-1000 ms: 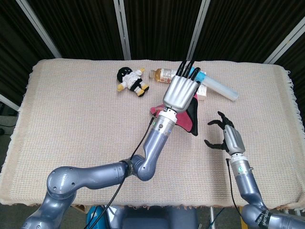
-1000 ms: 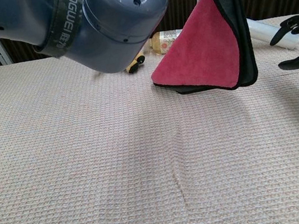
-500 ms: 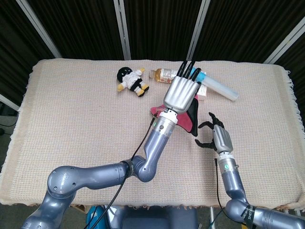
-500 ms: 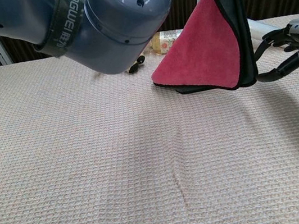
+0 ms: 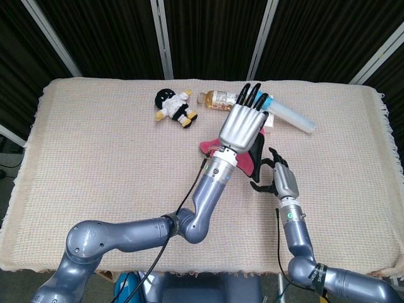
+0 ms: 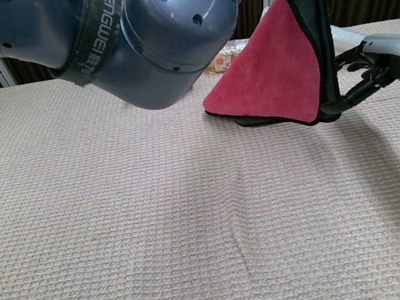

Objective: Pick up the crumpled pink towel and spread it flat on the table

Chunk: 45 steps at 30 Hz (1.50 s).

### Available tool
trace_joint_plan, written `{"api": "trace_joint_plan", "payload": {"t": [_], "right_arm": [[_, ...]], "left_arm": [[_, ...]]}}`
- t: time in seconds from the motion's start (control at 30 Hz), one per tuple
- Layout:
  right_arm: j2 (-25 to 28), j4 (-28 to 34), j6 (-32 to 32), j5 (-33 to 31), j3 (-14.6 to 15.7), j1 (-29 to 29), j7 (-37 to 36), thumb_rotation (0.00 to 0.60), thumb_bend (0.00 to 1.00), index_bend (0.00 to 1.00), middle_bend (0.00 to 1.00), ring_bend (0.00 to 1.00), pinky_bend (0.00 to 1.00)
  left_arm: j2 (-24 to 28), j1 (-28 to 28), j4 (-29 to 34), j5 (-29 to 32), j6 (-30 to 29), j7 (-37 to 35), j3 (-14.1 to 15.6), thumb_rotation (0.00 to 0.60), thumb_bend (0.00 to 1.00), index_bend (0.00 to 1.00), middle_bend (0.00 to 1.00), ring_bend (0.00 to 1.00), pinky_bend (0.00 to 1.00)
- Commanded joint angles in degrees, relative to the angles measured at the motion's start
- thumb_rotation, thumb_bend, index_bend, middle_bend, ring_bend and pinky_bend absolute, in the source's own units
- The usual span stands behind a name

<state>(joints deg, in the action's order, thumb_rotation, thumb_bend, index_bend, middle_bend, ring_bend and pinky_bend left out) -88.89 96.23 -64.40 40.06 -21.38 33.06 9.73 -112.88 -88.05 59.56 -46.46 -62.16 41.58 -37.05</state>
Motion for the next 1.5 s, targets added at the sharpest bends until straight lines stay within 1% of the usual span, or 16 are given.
{"api": "trace_joint_plan", "payload": {"t": [0.03, 0.2, 0.3, 0.47, 0.57, 0.6, 0.7, 0.83, 0.93, 1.07, 1.2, 1.5], "right_arm": [[-0.84, -1.12, 0.03, -0.74, -0.48, 0.64, 0.26, 0.6, 0.23, 0.54, 0.11, 0.0, 0.0], [-1.69, -2.39, -0.67, -1.1, -0.57, 0.82, 0.34, 0.6, 0.25, 0.62, 0.16, 0.0, 0.0], [-2.13, -2.84, -0.73, -1.19, -0.61, 0.84, 0.07, 0.6, 0.29, 0.64, 0.17, 0.0, 0.0], [-2.55, -3.43, -0.87, -1.06, -0.35, 0.76, -0.04, 0.6, 0.34, 0.64, 0.18, 0.0, 0.0], [-2.58, -3.73, -0.79, -1.18, -0.13, 0.47, -0.3, 0.6, 0.4, 0.65, 0.19, 0.0, 0.0], [-2.57, -3.84, -0.75, -1.22, -0.1, 0.38, -0.41, 0.6, 0.44, 0.66, 0.19, 0.0, 0.0], [-2.43, -4.02, -0.64, -1.15, -0.06, 0.1, -0.82, 0.6, 0.5, 0.66, 0.19, 0.0, 0.0], [-1.75, -3.88, -0.25, -1.0, -0.39, -0.07, -1.24, 0.6, 0.56, 0.66, 0.19, 0.0, 0.0], [-1.05, -3.55, 0.22, -0.84, -0.46, -0.35, -1.72, 0.6, 0.58, 0.67, 0.2, 0.0, 0.0], [0.07, -3.27, 0.43, -0.32, -0.74, -0.71, -2.31, 0.6, 0.59, 0.7, 0.2, 0.0, 0.0], [1.26, -2.89, 0.14, 0.63, -1.78, -0.87, -3.24, 0.6, 0.59, 0.72, 0.21, 0.0, 0.0], [3.68, -0.29, -1.91, 2.51, -3.98, -0.26, -2.5, 0.6, 0.59, 0.73, 0.21, 0.0, 0.0]], "left_arm": [[0.15, 0.37, 0.24, 0.13, -0.14, -0.08, 0.49, 0.6, 0.56, 0.64, 0.17, 0.0, 0.0], [0.7, 0.89, 0.52, 0.4, -0.32, -0.54, 0.79, 0.6, 0.56, 0.63, 0.17, 0.0, 0.0], [0.92, 1.11, 0.85, 0.66, -0.36, -0.97, 0.77, 0.6, 0.56, 0.63, 0.17, 0.0, 0.0], [1.56, 1.44, 1.45, 0.25, -0.65, -1.26, 1.4, 0.6, 0.56, 0.63, 0.17, 0.0, 0.0], [1.97, 1.73, 1.96, 0.27, -0.77, -1.65, 1.42, 0.6, 0.56, 0.63, 0.17, 0.0, 0.0], [2.1, 1.83, 2.15, 0.28, -0.82, -1.7, 1.48, 0.6, 0.56, 0.63, 0.17, 0.0, 0.0], [2.58, 2.26, 2.8, 0.12, -0.99, -1.68, 2.01, 0.6, 0.56, 0.64, 0.17, 0.0, 0.0], [3.2, 3.0, 3.74, 0.21, -1.38, -1.77, 2.44, 0.6, 0.56, 0.64, 0.17, 0.0, 0.0], [3.83, 3.73, 4.83, 0.3, -1.62, -1.91, 2.74, 0.6, 0.56, 0.64, 0.17, 0.0, 0.0], [5.45, 5.46, 7.49, -0.14, -2.14, -2.45, 3.6, 0.6, 0.56, 0.64, 0.17, 0.0, 0.0], [7.95, 8.07, 11.58, -0.74, -2.41, -3.91, 4.6, 0.6, 0.56, 0.64, 0.16, 0.0, 0.0], [15.66, 14.37, 21.96, -1.27, -1.42, -7.76, 6.27, 0.6, 0.56, 0.63, 0.17, 0.0, 0.0]]}}
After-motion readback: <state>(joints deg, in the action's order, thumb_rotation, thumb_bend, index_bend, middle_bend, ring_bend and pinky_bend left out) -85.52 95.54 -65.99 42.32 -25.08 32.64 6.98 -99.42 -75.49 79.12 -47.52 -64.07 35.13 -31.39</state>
